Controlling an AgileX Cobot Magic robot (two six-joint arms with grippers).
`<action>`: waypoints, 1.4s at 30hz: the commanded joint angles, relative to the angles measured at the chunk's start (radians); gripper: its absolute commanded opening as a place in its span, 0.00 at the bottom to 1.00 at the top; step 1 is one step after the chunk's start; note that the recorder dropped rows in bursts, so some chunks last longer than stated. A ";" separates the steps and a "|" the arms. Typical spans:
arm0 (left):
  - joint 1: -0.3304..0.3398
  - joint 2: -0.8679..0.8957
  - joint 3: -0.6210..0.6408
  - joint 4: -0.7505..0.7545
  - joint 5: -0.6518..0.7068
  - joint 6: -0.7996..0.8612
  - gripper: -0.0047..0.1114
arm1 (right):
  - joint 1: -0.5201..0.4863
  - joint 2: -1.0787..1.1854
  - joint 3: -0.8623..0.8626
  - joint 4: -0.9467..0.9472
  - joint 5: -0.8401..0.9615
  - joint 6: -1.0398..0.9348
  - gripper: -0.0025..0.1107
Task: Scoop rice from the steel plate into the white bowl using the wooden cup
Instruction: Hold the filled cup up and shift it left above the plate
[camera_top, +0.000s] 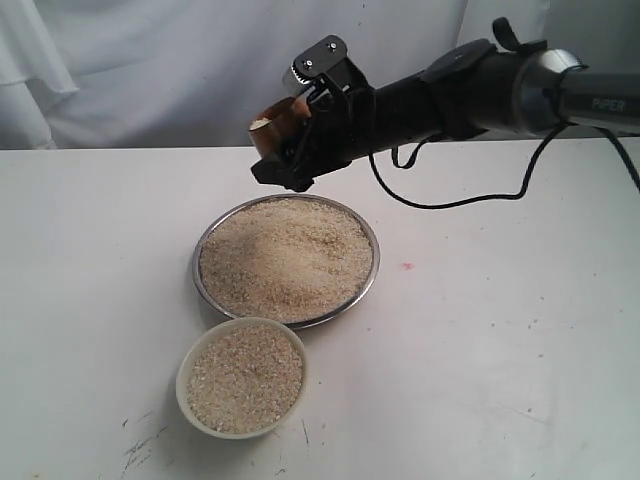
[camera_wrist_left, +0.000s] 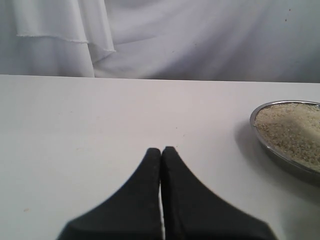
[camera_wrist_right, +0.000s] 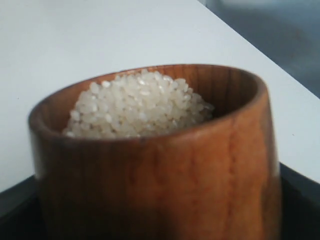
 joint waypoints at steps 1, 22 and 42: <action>-0.002 -0.005 0.005 -0.001 -0.006 -0.003 0.04 | 0.003 -0.024 0.012 0.034 -0.030 -0.006 0.02; -0.002 -0.005 0.005 -0.001 -0.006 -0.003 0.04 | 0.060 -0.143 0.168 0.117 -0.215 0.026 0.02; -0.002 -0.005 0.005 -0.001 -0.006 -0.003 0.04 | 0.067 -0.143 0.235 0.361 -0.165 -0.276 0.02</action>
